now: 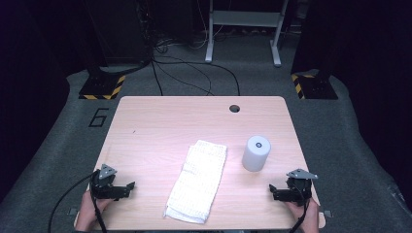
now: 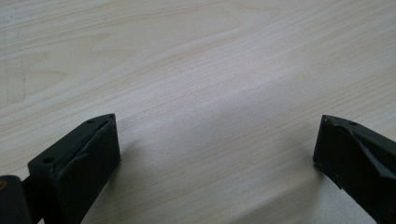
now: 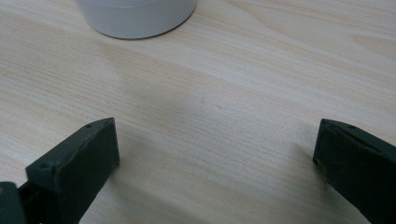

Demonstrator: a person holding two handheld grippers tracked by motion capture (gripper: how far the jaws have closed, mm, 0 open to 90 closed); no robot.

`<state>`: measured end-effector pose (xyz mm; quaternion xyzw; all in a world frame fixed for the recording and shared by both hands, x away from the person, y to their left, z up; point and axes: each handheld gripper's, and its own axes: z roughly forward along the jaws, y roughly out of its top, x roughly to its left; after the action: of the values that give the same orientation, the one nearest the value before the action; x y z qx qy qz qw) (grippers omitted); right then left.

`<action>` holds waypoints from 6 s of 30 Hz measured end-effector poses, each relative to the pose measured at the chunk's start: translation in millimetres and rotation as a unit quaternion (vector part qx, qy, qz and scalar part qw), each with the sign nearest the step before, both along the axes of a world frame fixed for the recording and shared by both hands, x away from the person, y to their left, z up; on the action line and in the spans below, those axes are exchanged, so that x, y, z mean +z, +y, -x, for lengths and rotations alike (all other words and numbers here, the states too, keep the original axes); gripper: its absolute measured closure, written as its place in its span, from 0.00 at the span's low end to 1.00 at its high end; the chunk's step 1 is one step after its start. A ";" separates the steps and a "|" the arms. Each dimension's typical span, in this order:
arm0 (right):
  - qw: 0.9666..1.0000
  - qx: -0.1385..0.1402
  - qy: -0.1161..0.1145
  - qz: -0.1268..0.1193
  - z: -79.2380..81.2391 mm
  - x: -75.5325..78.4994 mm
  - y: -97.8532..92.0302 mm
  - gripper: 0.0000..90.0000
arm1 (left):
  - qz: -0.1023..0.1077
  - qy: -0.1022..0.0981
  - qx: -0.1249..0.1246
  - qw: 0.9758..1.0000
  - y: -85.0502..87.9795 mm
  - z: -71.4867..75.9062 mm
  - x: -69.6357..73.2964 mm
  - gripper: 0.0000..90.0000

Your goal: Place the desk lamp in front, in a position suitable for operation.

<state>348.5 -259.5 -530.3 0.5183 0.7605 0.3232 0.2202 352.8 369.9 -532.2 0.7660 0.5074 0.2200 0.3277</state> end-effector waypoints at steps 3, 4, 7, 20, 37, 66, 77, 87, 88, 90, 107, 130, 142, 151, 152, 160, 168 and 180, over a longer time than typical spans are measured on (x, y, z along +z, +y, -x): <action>1.000 0.000 0.001 0.001 0.0 0.2 0.0 0.00 | 0.001 -0.003 -0.012 1.000 -0.8 0.3 -0.1 0.01; 1.000 -0.001 -0.001 -0.001 -0.1 -0.1 0.1 0.00 | 0.000 -0.004 -0.015 1.000 -1.0 0.0 -0.2 0.01; 1.000 -0.001 0.000 0.000 -0.2 0.0 0.1 0.00 | -0.002 -0.002 -0.013 1.000 -1.1 -0.2 -0.2 0.00; 1.000 -0.004 0.000 0.000 0.2 0.0 0.4 0.00 | 0.017 -0.012 -0.021 1.000 -22.9 -2.6 18.5 0.00; 1.000 -0.004 0.000 0.000 0.2 -0.1 0.4 0.00 | 0.018 -0.040 -0.107 0.993 -86.9 -14.5 55.0 0.00; 1.000 -0.004 0.000 0.000 0.2 -0.2 0.4 0.00 | 0.004 -0.001 -0.224 0.974 -209.7 -46.3 48.1 0.00; 1.000 -0.003 0.000 0.000 0.1 -0.1 0.4 0.00 | -0.033 0.029 -0.248 0.968 -235.3 -49.3 24.7 0.00; 1.000 -0.003 0.000 0.000 0.2 -0.1 0.4 0.00 | -0.043 0.044 -0.254 0.965 -238.9 -46.5 13.0 0.06; 1.000 -0.004 -0.001 -0.001 0.2 -0.1 0.4 0.00 | -0.042 0.044 -0.258 0.964 -238.3 -46.3 13.5 0.07; 1.000 -0.003 0.000 0.000 0.2 -0.1 0.4 0.00 | -0.038 0.043 -0.263 0.963 -236.9 -45.4 14.8 0.12; 1.000 -0.003 0.000 0.000 0.1 -0.1 0.4 0.00 | -0.021 0.017 -0.255 0.966 -227.9 -43.0 17.6 0.75; 1.000 -0.003 0.000 0.000 0.1 -0.1 0.4 0.00 | -0.005 -0.045 -0.242 0.969 -200.6 -26.5 47.5 0.89; 1.000 -0.004 0.000 0.000 0.1 -0.1 0.4 0.00 | 0.012 -0.090 -0.194 0.977 -165.3 -22.5 76.8 0.89; 1.000 -0.004 0.000 0.000 0.1 -0.1 0.4 0.00 | -0.003 -0.100 -0.160 0.982 -131.7 -25.8 89.2 0.89; 1.000 -0.004 0.000 0.000 0.1 -0.1 0.4 0.00 | -0.005 -0.103 -0.155 0.983 -128.2 -26.7 89.7 0.89; 1.000 -0.004 0.000 0.000 0.1 -0.1 0.5 0.00 | -0.005 -0.107 -0.116 0.988 -98.5 -30.2 93.2 0.89; 1.000 -0.004 0.000 0.000 0.1 -0.1 0.5 0.00 | -0.007 -0.107 -0.072 0.992 -65.4 -35.1 94.9 0.89; 1.000 -0.004 0.001 0.000 0.0 0.0 0.5 0.00 | -0.013 -0.064 -0.030 0.997 -33.5 -53.1 77.4 0.88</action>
<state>348.5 -259.0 -530.4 0.5218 0.7584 0.3220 0.2212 405.9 336.5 -454.8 0.7697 0.4589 0.2650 0.3560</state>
